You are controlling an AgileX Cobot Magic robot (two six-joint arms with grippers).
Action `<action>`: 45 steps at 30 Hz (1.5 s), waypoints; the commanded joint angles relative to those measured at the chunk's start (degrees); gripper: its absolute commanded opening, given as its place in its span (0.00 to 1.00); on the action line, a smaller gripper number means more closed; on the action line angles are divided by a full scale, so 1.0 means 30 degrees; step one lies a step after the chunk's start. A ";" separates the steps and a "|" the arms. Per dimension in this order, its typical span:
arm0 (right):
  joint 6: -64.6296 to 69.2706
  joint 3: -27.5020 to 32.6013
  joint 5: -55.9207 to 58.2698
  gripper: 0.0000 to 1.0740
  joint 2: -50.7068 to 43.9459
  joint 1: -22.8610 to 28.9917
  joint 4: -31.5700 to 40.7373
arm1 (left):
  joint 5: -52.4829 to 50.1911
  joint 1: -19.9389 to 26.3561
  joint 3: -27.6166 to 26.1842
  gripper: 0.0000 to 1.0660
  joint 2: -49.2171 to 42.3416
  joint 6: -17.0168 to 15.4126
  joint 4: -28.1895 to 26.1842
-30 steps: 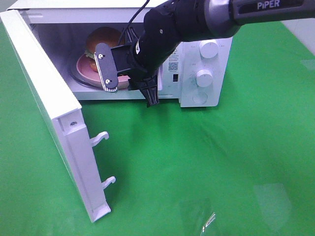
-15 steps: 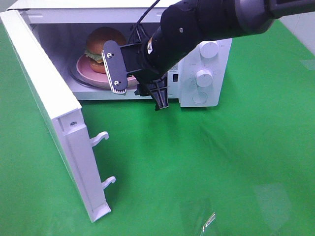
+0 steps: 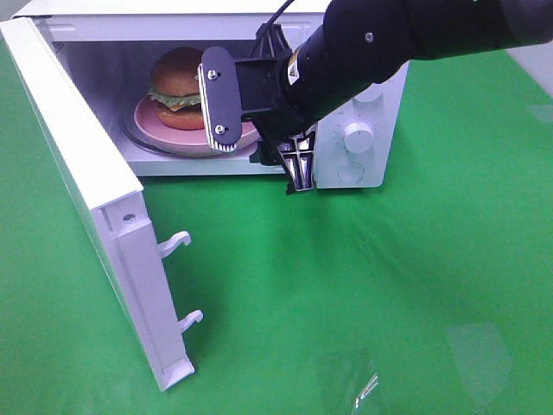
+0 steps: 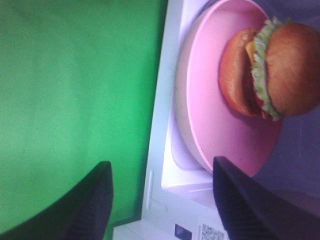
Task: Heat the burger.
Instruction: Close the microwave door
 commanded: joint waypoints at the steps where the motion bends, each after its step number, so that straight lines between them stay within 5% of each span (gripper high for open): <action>1: 0.2158 0.0936 -0.0344 0.59 -0.1222 0.0038 0.0095 | 0.0076 -0.0095 0.0019 0.94 -0.0325 0.0000 -0.0095; 10: 0.4966 0.3209 -0.0095 0.69 -0.3610 -0.0019 0.0038 | 0.0076 -0.0095 0.0019 0.94 -0.0325 0.0000 -0.0095; 33: 1.2070 0.7296 0.3686 0.70 -1.0523 -0.0019 0.0076 | 0.0076 -0.0095 0.0019 0.94 -0.0325 0.0000 -0.0095; 45: 1.9347 0.7296 1.1631 0.70 -1.4286 -0.0019 -0.0497 | 0.0076 -0.0095 0.0019 0.94 -0.0325 0.0000 -0.0095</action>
